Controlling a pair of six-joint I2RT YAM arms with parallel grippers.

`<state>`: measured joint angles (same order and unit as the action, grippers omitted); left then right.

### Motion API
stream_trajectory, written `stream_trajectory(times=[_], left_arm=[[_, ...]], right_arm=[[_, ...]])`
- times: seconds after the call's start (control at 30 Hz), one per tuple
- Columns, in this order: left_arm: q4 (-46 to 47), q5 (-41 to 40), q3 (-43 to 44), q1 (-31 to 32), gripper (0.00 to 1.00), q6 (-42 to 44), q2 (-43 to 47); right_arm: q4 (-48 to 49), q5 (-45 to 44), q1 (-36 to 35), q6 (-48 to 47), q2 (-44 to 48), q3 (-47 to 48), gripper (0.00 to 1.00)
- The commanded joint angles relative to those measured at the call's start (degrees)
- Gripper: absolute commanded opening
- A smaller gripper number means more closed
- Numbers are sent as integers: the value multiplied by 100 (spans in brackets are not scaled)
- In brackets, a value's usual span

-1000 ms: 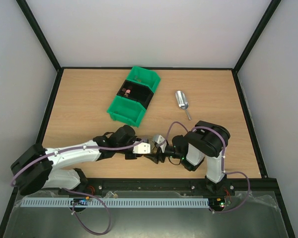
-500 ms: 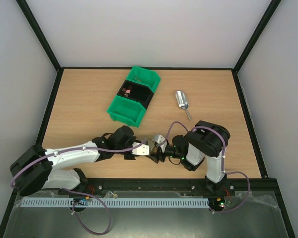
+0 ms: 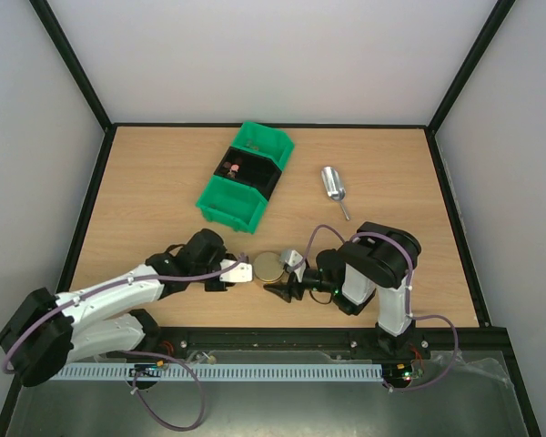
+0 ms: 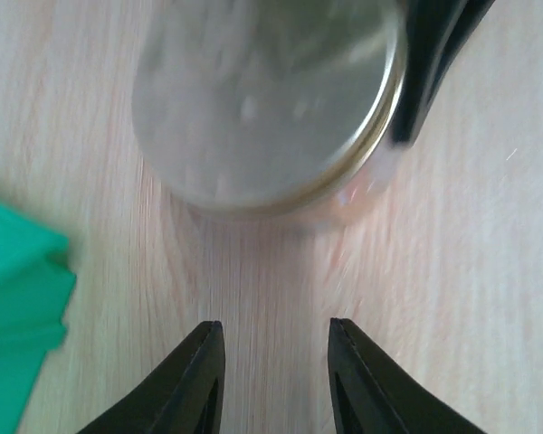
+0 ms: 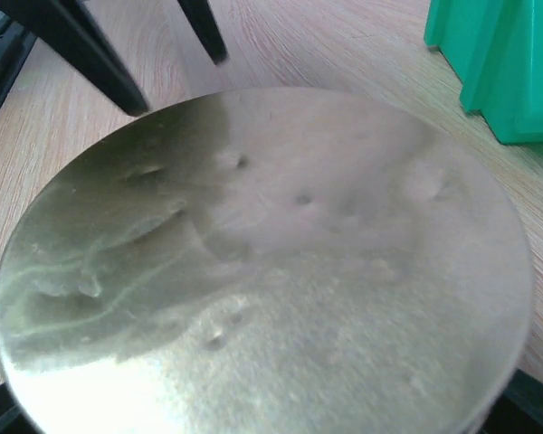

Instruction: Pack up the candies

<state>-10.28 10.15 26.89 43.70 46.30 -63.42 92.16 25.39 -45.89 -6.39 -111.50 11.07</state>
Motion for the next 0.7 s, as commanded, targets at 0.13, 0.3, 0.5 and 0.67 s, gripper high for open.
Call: stream_trajectory(times=[0.13, 0.3, 0.5, 0.67], left_arm=[[290, 509, 812, 837, 36, -1138, -253], [741, 569, 884, 982, 37, -1130, -681], [1071, 759, 830, 982, 41, -1154, -936], [1055, 573, 792, 982, 37, -1072, -1091]], right_arm=[[110, 127, -49, 55, -197, -44, 29], [92, 88, -51, 60, -195, -42, 29], [116, 55, -44, 59, -238, -27, 29], [103, 51, -43, 67, -258, 5, 29]])
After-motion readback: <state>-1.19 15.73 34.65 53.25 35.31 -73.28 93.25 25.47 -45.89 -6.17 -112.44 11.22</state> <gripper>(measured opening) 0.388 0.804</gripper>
